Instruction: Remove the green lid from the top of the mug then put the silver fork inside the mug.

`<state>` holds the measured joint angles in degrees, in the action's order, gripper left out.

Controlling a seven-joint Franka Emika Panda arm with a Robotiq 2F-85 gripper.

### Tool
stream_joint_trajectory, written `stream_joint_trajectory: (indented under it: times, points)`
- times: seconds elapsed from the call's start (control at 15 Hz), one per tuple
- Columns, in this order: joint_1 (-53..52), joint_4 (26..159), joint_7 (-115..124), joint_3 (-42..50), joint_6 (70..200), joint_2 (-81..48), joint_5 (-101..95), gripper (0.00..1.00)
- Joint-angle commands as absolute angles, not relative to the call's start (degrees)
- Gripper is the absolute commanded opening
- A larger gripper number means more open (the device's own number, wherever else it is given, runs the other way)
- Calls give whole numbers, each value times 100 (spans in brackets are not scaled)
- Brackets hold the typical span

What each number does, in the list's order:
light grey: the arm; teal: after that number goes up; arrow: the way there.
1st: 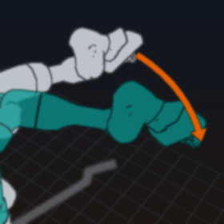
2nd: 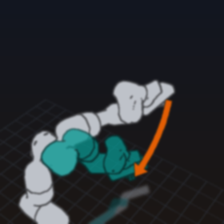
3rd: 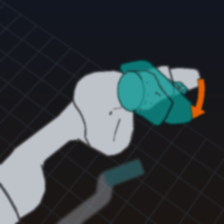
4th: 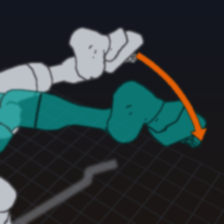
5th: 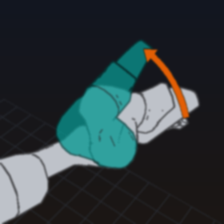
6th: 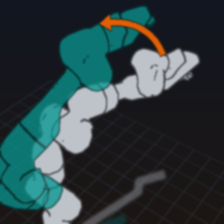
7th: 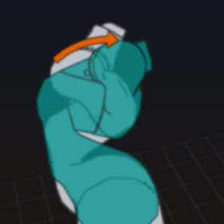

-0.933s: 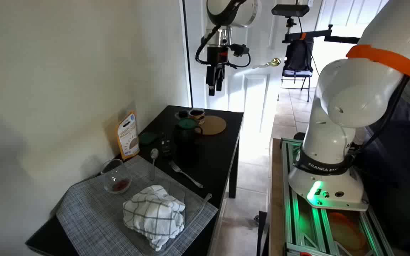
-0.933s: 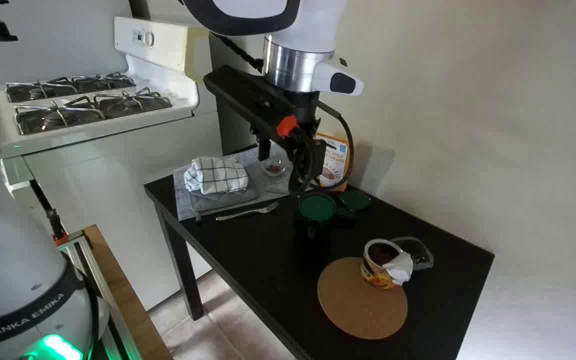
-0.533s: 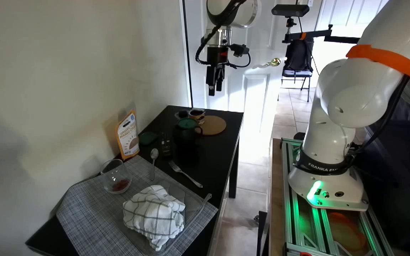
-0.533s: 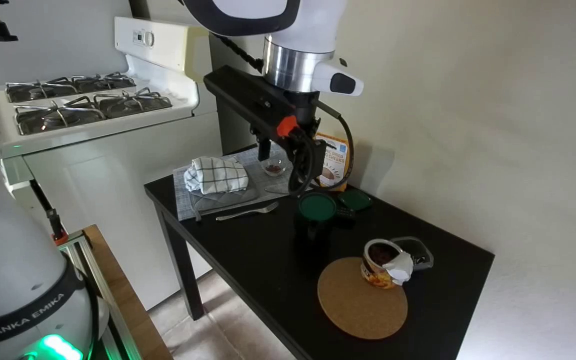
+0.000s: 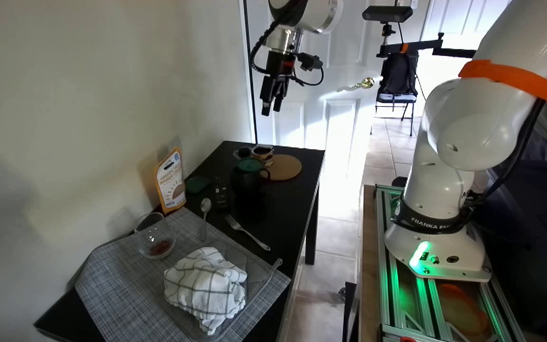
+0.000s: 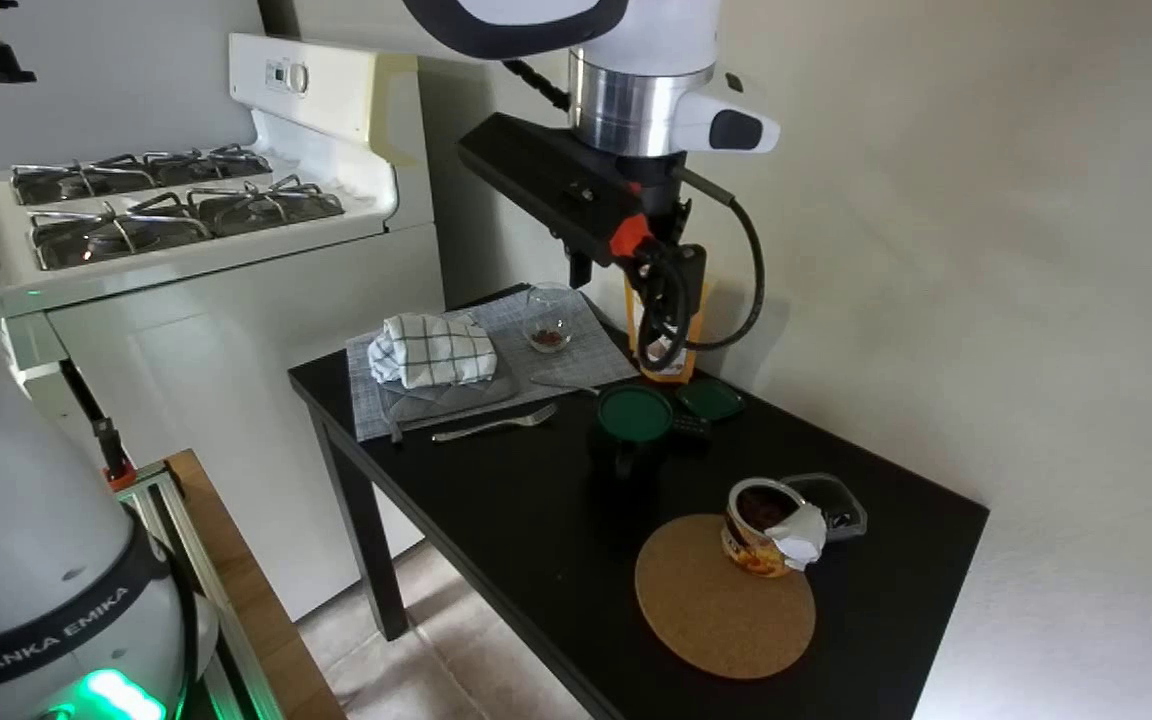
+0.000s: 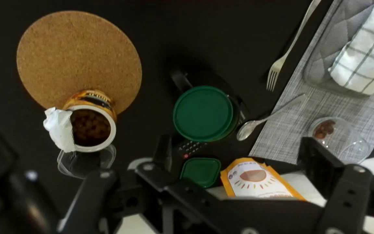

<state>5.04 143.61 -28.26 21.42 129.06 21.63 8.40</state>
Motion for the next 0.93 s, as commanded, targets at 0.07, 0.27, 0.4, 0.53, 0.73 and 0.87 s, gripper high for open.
stream_joint_trajectory:
  times: [0.07,0.27,0.4,0.53,0.73,0.87]
  points:
    - [367,13718,-3328,2335,13221,975,1794,100]
    - [527,13378,-3608,2246,13090,225,2431,100]
    - [732,13144,-3735,2114,13006,-227,2752,100]
    - [957,12904,-3773,1951,12960,-648,2966,100]
    - [1291,12598,-3685,1673,12927,-1158,3055,97]
    - [1475,12473,-3647,1485,12920,-1373,3024,90]
